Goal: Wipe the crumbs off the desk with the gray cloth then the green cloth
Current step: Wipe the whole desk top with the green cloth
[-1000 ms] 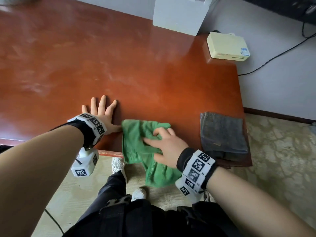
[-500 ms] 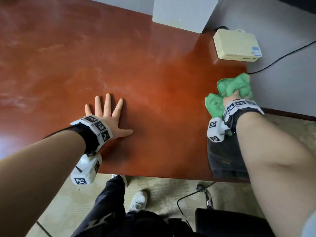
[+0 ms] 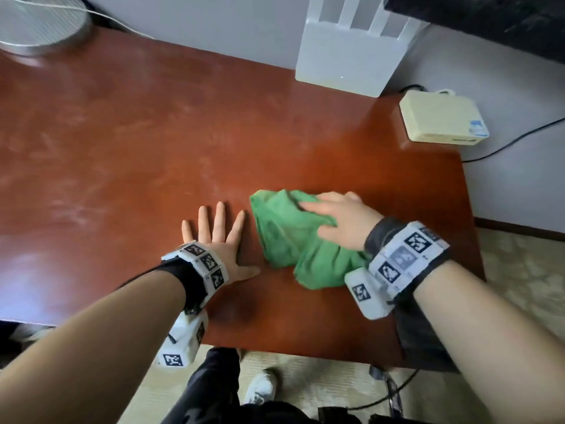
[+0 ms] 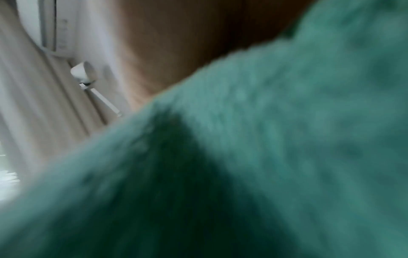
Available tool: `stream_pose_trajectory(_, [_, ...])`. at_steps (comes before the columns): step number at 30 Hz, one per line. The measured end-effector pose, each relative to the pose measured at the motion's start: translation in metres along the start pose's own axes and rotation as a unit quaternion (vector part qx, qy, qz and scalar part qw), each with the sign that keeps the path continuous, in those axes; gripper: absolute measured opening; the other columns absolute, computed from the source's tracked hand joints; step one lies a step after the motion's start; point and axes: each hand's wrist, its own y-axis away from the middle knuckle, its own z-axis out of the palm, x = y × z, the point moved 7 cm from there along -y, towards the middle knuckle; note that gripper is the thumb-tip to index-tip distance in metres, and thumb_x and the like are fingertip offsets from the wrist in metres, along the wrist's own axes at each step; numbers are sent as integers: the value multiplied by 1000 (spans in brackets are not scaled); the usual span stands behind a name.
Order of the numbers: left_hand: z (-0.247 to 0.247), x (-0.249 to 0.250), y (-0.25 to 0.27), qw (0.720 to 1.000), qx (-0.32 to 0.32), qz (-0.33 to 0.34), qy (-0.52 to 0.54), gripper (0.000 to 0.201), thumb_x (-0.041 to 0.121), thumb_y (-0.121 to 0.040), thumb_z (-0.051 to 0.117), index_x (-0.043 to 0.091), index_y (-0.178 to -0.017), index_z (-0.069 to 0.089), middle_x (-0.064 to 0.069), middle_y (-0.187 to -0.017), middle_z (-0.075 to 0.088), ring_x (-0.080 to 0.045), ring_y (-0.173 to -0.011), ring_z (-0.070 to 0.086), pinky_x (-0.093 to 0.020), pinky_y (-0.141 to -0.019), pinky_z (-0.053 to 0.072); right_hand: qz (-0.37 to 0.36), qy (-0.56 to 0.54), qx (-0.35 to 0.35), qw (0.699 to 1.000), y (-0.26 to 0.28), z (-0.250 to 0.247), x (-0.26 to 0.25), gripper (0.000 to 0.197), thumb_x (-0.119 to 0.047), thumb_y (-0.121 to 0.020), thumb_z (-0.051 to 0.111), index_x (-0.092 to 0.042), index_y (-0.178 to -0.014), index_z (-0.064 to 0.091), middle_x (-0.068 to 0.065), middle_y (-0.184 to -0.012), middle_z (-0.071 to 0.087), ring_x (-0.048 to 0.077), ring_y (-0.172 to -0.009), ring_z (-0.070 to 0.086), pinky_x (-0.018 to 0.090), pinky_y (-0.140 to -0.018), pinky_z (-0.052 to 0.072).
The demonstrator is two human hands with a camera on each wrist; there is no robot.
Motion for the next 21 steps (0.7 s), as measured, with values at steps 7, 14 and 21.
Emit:
stream_pose_trajectory(7, [3, -4, -2, 1000, -8, 6, 8, 106, 77, -74, 43, 34, -141, -28, -5, -149, -36, -35, -137, -30, -57, -109, -12, 316, -28, 66, 946, -48, -28, 75, 53, -28, -95, 37, -34, -145, 22, 5, -151, 14, 39, -132, 20, 49, -111, 23])
stream_pose_trajectory(14, [-1, -6, 0, 1000, 5, 21, 22, 105, 72, -76, 50, 35, -144, -21, -4, -151, -31, -34, -139, -25, -56, -111, -8, 68, 31, 0, 997, -20, 25, -8, 57, -28, -92, 42, -41, -145, 22, -5, -157, 4, 36, -137, 10, 38, -111, 23])
stream_pose_trajectory(21, [8, -68, 27, 998, 53, -21, 36, 99, 67, -78, 53, 37, -146, -13, -5, -154, -25, -25, -143, -17, -42, -116, -4, 176, 11, 61, 982, 11, 11, 40, 54, -26, -95, 37, -39, -145, 22, -2, -155, 12, 35, -132, 20, 38, -109, 26])
